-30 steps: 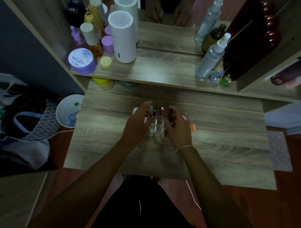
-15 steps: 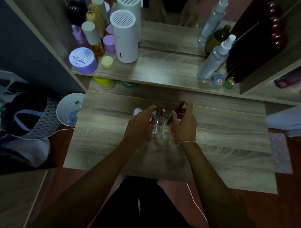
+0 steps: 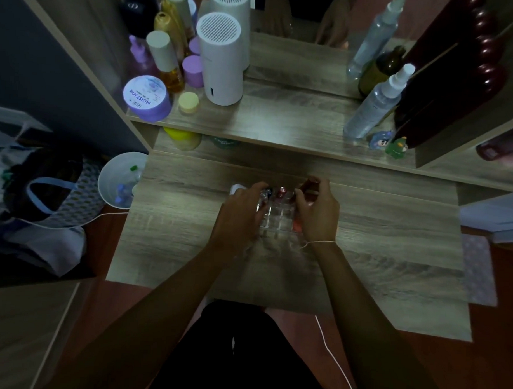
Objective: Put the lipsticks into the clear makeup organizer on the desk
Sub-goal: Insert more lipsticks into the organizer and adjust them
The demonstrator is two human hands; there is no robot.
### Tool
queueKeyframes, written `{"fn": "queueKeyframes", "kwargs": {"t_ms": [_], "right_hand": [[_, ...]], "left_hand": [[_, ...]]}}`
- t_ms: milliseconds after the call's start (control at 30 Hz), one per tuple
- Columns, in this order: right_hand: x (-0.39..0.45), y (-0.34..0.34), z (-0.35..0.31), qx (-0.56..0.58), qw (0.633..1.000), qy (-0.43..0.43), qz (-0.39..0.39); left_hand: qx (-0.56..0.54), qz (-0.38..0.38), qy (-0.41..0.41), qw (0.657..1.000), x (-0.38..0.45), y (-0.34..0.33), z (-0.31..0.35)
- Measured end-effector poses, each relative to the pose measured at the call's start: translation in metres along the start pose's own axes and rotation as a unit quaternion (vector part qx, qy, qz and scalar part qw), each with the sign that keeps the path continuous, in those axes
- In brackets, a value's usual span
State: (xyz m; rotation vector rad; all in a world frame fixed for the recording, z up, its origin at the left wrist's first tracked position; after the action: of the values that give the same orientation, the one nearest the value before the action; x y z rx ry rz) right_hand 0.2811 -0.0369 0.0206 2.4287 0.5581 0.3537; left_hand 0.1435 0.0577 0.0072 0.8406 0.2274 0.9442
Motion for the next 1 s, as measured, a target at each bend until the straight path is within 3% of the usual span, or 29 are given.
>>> {"fn": "queueKeyframes", "kwargs": {"t_ms": [200, 367, 1000], "right_hand": [[0.000, -0.002, 0.004, -0.035, 0.998, 0.045, -0.034], [-0.002, -0.003, 0.004, -0.050, 0.997, 0.043, -0.043], [-0.009, -0.004, 0.003, -0.056, 0.997, 0.029, -0.051]], "left_hand": [[0.010, 0.017, -0.012, 1.000, 0.002, 0.000, 0.003], [0.001, 0.036, -0.046, 0.998, -0.001, -0.001, 0.004], [0.028, 0.010, -0.035, 0.999, -0.007, -0.006, -0.014]]}}
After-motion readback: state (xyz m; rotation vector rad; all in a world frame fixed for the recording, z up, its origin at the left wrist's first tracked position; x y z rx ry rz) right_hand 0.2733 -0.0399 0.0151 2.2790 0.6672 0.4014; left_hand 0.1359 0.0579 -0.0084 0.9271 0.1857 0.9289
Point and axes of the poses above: each hand's wrist, its own x-axis towards the middle knuckle, its own y-axis out of the back of the hand, z = x × y, the point moved 2 cm from there along x, towards the middle knuckle, and after that the axes turned 10 degrees about z, right-handed, at the moved point
